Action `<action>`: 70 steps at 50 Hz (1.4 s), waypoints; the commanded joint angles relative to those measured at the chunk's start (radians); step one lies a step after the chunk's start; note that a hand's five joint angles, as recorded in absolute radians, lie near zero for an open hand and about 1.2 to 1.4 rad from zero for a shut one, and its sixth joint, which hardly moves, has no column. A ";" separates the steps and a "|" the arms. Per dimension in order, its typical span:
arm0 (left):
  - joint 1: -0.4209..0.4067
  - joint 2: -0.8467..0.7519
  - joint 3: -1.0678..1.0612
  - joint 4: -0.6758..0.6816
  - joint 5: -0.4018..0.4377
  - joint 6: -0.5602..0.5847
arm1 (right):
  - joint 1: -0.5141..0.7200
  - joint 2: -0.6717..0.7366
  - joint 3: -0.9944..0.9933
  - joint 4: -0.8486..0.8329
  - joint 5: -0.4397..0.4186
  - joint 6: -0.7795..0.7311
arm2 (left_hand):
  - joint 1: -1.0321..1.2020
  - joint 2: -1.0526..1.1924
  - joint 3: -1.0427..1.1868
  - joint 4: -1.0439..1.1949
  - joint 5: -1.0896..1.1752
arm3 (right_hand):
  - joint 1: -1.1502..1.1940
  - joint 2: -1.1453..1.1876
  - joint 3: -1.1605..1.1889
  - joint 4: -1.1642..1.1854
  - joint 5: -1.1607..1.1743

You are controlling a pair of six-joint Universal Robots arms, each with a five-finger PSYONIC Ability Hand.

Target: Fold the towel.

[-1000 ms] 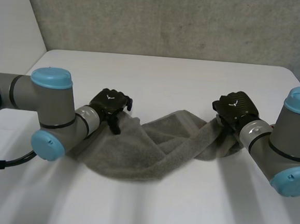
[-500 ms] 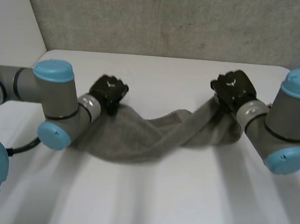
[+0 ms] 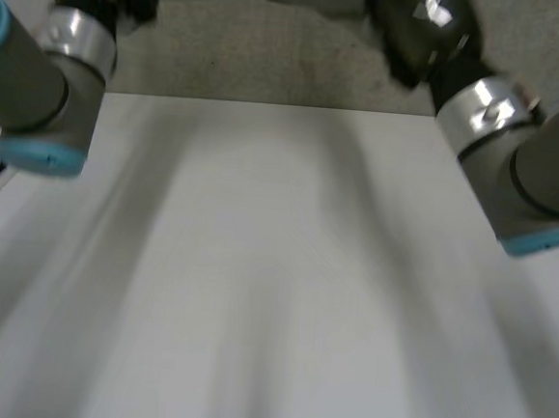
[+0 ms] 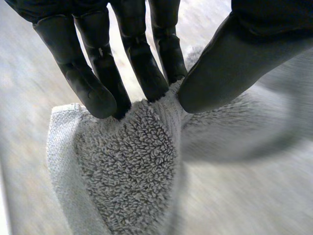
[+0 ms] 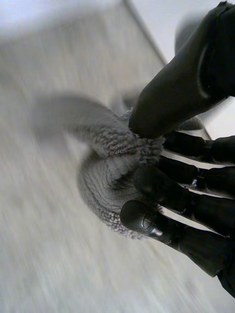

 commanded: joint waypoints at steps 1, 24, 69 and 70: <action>0.033 0.001 -0.332 -0.090 0.127 0.006 | -0.019 0.023 0.116 0.365 -0.124 -0.125 | -0.026 -0.115 -0.148 -0.127 -0.249 | 0.084 0.147 0.055 0.058 0.087; 0.021 0.085 -0.765 -0.113 0.126 0.418 | -0.093 0.037 0.452 0.446 -0.108 -0.366 | -0.364 -0.454 -0.487 -0.465 -0.587 | 0.084 0.147 0.055 0.058 0.087; 0.061 0.099 -0.726 -0.248 0.129 0.418 | -0.216 -0.032 0.500 0.405 -0.075 -0.309 | -0.616 -0.705 -0.738 -0.717 -0.839 | 0.084 0.147 0.055 0.058 0.087; 0.061 0.099 -0.727 -0.248 0.129 0.418 | -0.216 -0.032 0.500 0.405 -0.075 -0.309 | -0.615 -0.705 -0.738 -0.717 -0.839 | 0.084 0.147 0.055 0.058 0.087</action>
